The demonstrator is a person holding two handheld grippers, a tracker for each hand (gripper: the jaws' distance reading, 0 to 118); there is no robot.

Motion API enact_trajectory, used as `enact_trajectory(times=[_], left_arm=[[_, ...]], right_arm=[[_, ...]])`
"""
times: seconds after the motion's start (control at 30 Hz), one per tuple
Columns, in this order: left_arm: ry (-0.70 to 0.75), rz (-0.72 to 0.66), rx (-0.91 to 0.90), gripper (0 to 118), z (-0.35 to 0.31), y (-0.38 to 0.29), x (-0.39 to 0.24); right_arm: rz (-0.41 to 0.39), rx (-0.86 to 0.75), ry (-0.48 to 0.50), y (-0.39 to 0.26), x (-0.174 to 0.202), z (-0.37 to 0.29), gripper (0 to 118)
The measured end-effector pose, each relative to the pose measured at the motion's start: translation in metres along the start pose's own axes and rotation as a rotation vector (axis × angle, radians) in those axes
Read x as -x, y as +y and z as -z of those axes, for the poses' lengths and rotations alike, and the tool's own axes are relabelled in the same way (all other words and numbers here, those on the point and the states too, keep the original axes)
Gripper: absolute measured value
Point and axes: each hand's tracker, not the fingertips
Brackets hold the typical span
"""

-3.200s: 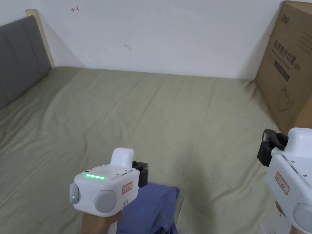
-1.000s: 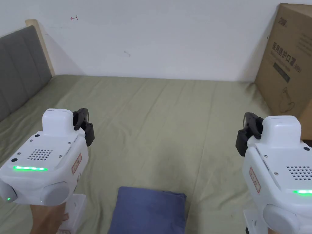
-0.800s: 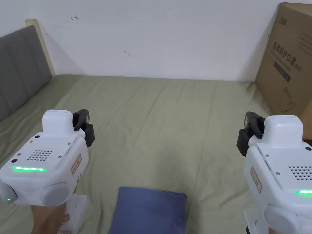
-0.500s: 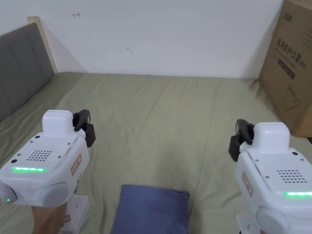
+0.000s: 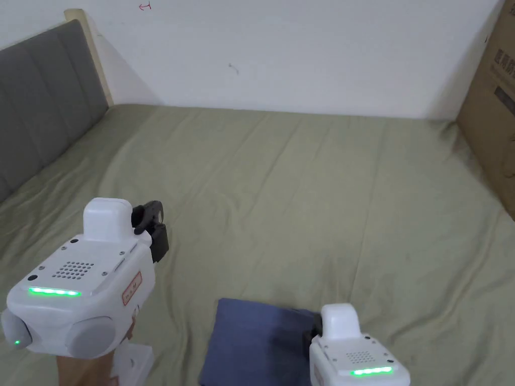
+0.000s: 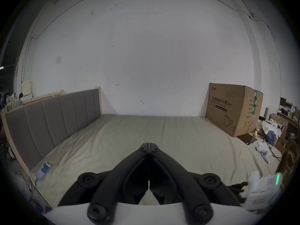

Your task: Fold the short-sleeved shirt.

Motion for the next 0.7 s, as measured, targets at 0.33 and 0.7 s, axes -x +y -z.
enact_trajectory(times=[0.33, 0.7], left_arm=[[-0.121, -0.274, 0.370, 70, 0.041, -0.058, 0.015], [-0.243, -0.401, 0.890, 108, 0.105, -0.159, 0.010]], right_arm=[[-0.003, 0.147, -0.015, -0.034, 0.009, 0.041, 0], [0.018, 0.147, 0.011, -0.036, 0.002, 0.039, 0]])
